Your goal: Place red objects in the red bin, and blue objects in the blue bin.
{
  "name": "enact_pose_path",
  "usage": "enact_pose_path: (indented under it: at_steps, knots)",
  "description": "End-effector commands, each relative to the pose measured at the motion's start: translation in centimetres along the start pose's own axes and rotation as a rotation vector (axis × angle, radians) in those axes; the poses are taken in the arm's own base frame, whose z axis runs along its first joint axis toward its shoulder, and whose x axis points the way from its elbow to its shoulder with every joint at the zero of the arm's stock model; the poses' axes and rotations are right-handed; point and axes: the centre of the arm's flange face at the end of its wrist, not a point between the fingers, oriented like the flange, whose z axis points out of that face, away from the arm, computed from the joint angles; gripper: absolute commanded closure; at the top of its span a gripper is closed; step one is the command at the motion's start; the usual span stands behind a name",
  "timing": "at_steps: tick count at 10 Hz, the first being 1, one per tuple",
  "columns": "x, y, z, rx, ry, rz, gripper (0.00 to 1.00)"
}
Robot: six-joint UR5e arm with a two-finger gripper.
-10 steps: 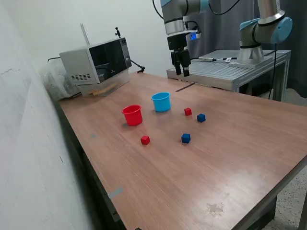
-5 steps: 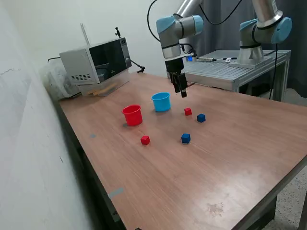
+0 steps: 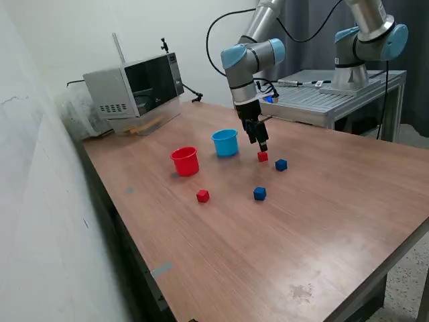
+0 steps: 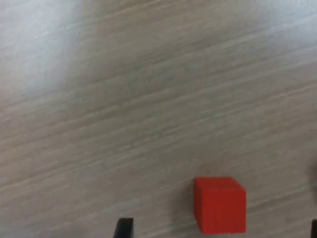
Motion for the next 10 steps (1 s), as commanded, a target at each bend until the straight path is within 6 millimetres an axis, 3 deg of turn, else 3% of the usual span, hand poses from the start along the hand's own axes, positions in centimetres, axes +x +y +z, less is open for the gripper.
enact_pose_path:
  at_steps: [1, 5, 6, 10]
  knots:
    - [1.0, -0.3, 0.9, 0.013, -0.004, -0.086, 0.00]
    - [1.3, -0.4, 2.7, 0.043, -0.019, -0.113, 0.00]
    - [0.9, -0.2, 2.8, 0.041, -0.040, -0.111, 1.00]
    - [0.1, 0.1, 2.6, 0.031, -0.067, -0.102, 1.00]
